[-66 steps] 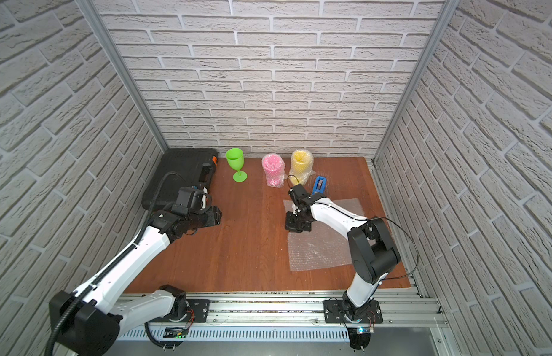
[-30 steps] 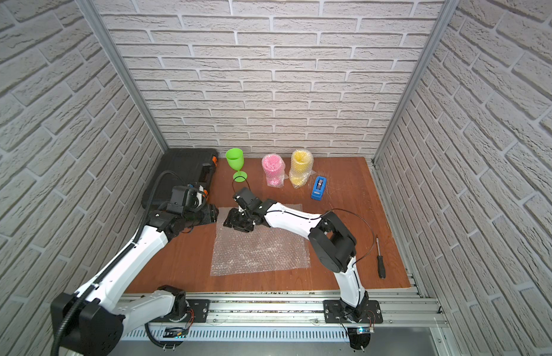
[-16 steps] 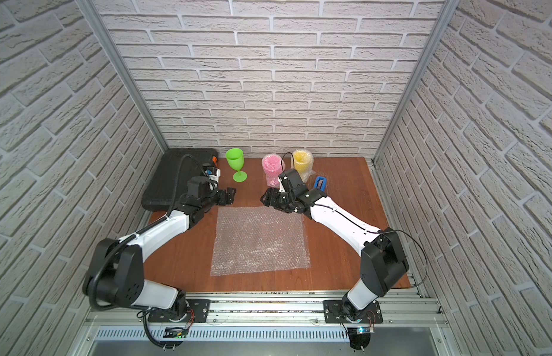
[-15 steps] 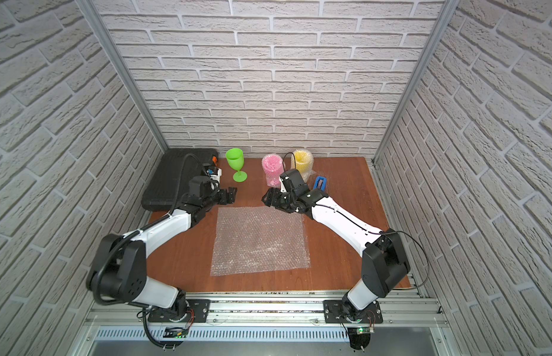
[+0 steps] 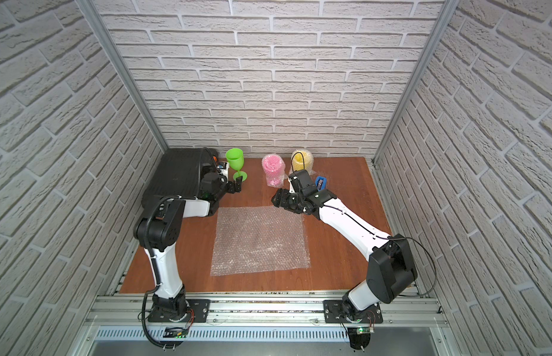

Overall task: Wrap wine glasses in bubble wrap
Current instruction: Pick up the wine glass at the center of the board.

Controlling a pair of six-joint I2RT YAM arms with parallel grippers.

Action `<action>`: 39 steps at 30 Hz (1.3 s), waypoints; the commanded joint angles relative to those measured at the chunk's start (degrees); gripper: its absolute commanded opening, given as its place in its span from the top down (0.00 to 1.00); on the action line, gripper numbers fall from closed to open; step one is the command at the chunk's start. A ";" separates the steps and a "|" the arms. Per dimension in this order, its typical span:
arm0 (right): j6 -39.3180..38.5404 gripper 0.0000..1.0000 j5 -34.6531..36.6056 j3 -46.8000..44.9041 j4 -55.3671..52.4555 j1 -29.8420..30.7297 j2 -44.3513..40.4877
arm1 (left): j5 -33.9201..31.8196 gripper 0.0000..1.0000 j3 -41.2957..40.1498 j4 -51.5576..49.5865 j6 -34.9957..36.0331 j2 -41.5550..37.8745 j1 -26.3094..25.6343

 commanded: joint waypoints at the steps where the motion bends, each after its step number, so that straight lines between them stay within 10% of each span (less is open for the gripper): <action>1: -1.23 0.32 0.46 0.23 -0.57 -0.58 -1.30 | 1.59 0.02 4.25 13.02 -3.16 3.99 1.80; 23: -2.55 0.32 -1.20 2.08 -2.58 -3.38 -0.14 | 10.71 0.03 25.20 14.83 -1.25 22.54 2.53; 39: -3.16 0.33 -1.13 2.08 -3.37 -3.58 -1.26 | 12.24 0.22 22.65 19.57 -1.34 19.75 2.63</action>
